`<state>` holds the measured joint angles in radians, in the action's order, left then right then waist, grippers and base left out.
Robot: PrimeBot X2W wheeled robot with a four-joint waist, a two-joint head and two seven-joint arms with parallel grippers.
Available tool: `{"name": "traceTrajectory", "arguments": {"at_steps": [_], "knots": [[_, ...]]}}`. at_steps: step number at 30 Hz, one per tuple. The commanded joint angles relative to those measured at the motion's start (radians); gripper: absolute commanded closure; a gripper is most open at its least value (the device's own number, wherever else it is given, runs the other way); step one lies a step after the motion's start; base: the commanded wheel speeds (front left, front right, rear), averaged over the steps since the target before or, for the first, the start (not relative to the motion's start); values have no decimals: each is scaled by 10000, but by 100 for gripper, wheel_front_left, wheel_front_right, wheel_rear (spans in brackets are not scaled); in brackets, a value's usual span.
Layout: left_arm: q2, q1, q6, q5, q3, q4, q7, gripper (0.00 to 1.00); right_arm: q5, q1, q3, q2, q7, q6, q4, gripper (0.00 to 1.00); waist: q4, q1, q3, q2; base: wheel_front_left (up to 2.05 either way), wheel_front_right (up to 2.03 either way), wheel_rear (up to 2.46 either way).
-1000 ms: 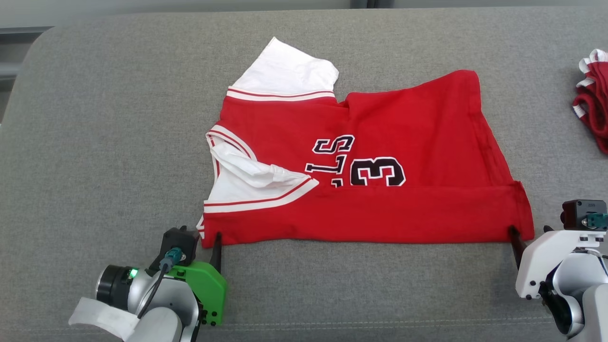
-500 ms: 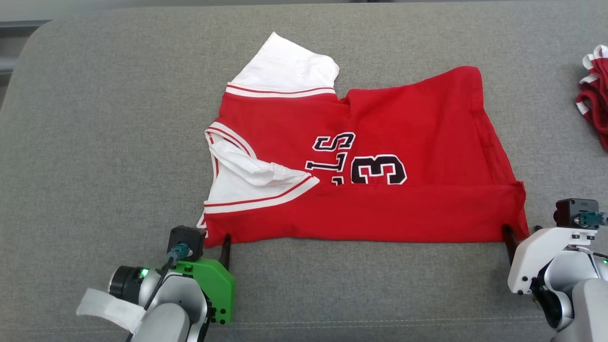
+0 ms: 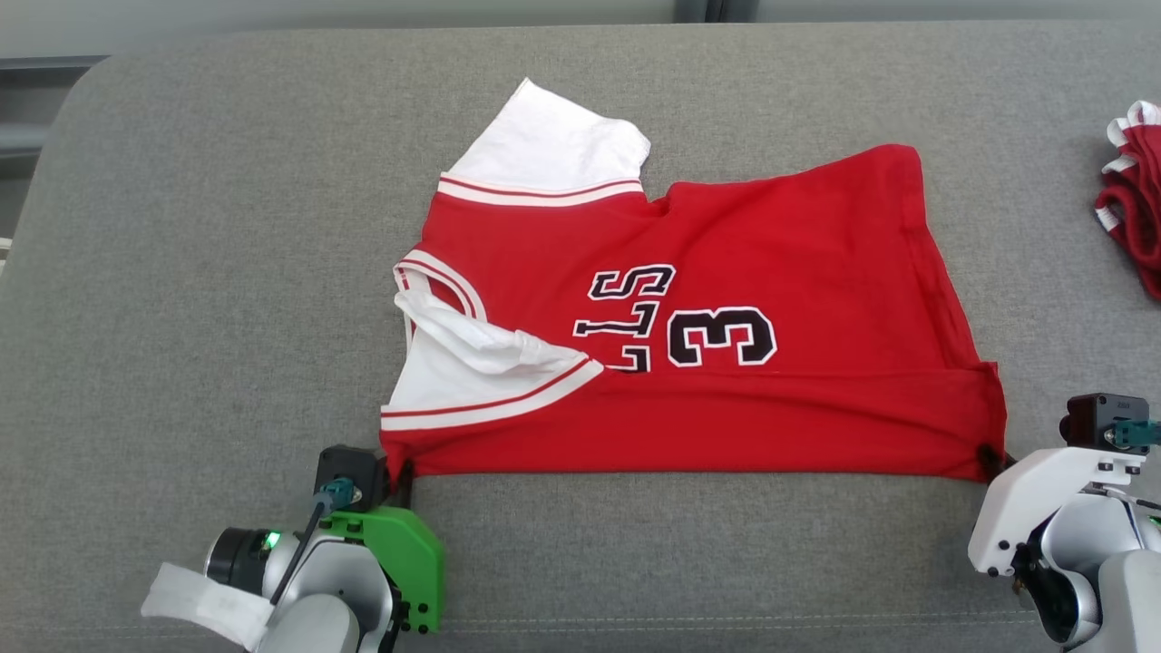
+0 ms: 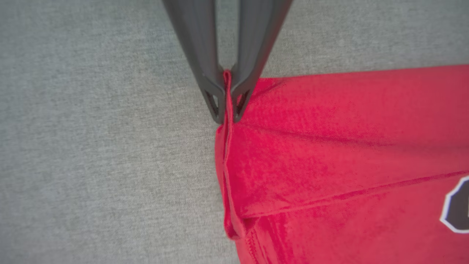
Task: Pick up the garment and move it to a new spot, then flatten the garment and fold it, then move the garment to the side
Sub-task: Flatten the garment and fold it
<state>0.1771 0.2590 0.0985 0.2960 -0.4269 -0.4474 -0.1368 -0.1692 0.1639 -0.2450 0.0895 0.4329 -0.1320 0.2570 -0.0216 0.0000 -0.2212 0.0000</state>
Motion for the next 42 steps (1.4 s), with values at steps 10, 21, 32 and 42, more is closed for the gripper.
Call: {"name": "traceTrajectory", "arguments": {"at_steps": [10, 21, 32, 42], "knots": [[510, -1346, 848, 156, 339, 673, -304, 100, -219, -1350, -372, -215, 598, 28, -1276, 100, -66, 0, 563, 0, 0, 0, 0], [756, -2057, 1365, 159, 396, 744, -601, 100, -351, -2206, -531, -321, 1085, 36, -1774, 100, 52, 0, 725, 0, 0, 0, 0], [795, -2274, 515, 830, 270, 1141, -649, 0, -980, -2248, -286, -368, 359, 21, -1795, 0, 43, 0, 956, 0, 0, 0, 0], [1167, -2748, 811, 1238, 887, 2967, -608, 0, -981, -2303, -409, -375, -279, 21, -2175, 0, -59, 0, 1391, 0, 0, 0, 0]]}}
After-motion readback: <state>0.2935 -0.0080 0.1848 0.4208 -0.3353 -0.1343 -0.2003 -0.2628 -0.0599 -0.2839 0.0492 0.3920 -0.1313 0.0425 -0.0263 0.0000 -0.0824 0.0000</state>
